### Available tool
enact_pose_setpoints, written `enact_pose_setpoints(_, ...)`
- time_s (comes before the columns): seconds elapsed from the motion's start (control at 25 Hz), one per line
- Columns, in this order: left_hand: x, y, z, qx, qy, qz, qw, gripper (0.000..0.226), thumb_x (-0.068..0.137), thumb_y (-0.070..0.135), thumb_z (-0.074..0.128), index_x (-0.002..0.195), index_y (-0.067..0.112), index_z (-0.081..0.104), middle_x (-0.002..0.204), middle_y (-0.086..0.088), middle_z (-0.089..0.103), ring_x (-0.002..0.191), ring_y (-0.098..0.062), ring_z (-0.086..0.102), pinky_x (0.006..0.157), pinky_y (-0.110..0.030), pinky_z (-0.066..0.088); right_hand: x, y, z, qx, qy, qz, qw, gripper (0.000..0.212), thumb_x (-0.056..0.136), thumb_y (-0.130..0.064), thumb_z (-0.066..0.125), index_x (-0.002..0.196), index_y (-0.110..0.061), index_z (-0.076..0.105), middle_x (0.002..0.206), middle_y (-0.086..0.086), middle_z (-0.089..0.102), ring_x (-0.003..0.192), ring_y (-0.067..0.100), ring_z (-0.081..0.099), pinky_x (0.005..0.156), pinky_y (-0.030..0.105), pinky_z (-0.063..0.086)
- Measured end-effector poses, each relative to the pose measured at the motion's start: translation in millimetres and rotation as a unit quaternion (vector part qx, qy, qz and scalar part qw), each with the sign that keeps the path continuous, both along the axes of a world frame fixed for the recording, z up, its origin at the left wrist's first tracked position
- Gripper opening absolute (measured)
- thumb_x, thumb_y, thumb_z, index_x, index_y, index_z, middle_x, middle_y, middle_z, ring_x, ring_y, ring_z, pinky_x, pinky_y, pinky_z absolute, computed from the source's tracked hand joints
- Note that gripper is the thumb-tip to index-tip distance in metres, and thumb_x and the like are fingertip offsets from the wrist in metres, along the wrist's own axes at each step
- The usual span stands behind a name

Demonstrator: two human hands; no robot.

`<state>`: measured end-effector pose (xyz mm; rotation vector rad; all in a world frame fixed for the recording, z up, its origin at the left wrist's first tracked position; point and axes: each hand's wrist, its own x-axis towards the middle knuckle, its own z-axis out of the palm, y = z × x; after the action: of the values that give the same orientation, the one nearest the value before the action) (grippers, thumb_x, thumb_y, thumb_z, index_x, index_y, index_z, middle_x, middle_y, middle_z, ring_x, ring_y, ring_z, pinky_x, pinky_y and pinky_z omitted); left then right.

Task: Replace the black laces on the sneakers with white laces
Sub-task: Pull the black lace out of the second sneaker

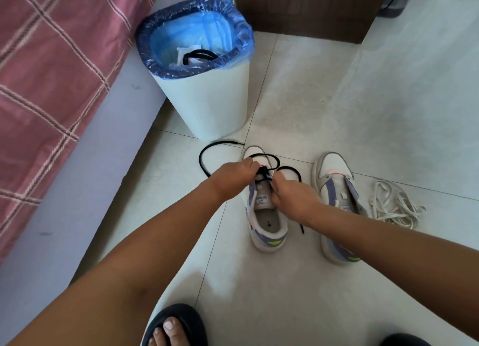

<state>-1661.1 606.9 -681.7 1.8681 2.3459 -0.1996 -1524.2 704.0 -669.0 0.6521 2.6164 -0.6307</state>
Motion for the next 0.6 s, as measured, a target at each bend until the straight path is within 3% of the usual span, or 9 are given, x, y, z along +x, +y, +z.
enact_pose_setpoints(0.08, 5, 1, -3, 0.033, -0.074, 0.125, 0.989, 0.020, 0.084, 0.019, 0.066, 0.093, 0.004, 0.056, 0.088, -0.011, 0.062, 0.069, -0.028, 0.061, 0.046, -0.025, 0.029, -1, -2, 1, 0.003, -0.009, 0.004, 1.000, 0.027, 0.094, -0.018, 0.040, 0.119, -0.009, 0.036, 0.084, 0.010, 0.058, 0.067, 0.027, 0.044, 0.057, 0.032, 0.031)
enact_pose_setpoints(0.16, 16, 7, -5, -0.028, -0.203, 0.292, 0.934, 0.027, 0.095, 0.032, 0.045, 0.094, 0.006, 0.055, 0.093, -0.012, 0.061, 0.088, -0.030, 0.059, 0.062, -0.030, 0.038, -3, -5, 1, -0.002, -0.015, 0.004, 1.000, 0.028, 0.094, -0.018, 0.040, 0.120, -0.010, 0.035, 0.087, 0.011, 0.060, 0.066, 0.027, 0.045, 0.057, 0.032, 0.031)
enact_pose_setpoints(0.24, 18, 12, -11, -0.057, -0.246, 0.326, 0.911, 0.031, 0.097, 0.031, 0.038, 0.091, 0.007, 0.057, 0.095, -0.012, 0.062, 0.090, -0.029, 0.058, 0.065, -0.030, 0.038, -5, -6, 3, -0.008, -0.025, 0.010, 1.000, 0.029, 0.094, -0.018, 0.041, 0.121, -0.010, 0.035, 0.094, 0.013, 0.063, 0.068, 0.027, 0.045, 0.058, 0.031, 0.033)
enact_pose_setpoints(0.44, 11, 12, -3, -0.114, -0.130, 0.216, 0.961, 0.021, 0.097, 0.011, 0.038, 0.109, 0.005, 0.054, 0.110, -0.014, 0.060, 0.097, -0.031, 0.058, 0.068, -0.033, 0.038, -6, -3, 3, 0.008, -0.035, 0.036, 0.999, 0.041, 0.094, -0.017, 0.039, 0.134, -0.010, 0.029, 0.096, 0.013, 0.064, 0.068, 0.026, 0.046, 0.056, 0.031, 0.032)
enact_pose_setpoints(0.52, 8, 6, 10, -0.143, -0.026, 0.089, 0.985, 0.022, 0.091, 0.004, 0.044, 0.112, 0.005, 0.052, 0.109, -0.011, 0.059, 0.093, -0.030, 0.060, 0.065, -0.032, 0.036, -5, 0, 2, 0.020, -0.041, 0.057, 0.997, 0.041, 0.095, -0.017, 0.039, 0.134, -0.011, 0.028, 0.090, 0.011, 0.063, 0.066, 0.026, 0.046, 0.050, 0.031, 0.029)
enact_pose_setpoints(0.6, -1, 2, 10, -0.119, 0.112, -0.021, 0.986, 0.025, 0.072, 0.005, 0.066, 0.096, 0.008, 0.060, 0.089, -0.008, 0.062, 0.074, -0.026, 0.062, 0.056, -0.028, 0.031, -2, 1, 0, 0.033, -0.052, 0.081, 0.995, 0.036, 0.095, -0.016, 0.039, 0.130, -0.012, 0.030, 0.075, 0.005, 0.055, 0.064, 0.027, 0.048, 0.047, 0.030, 0.028)
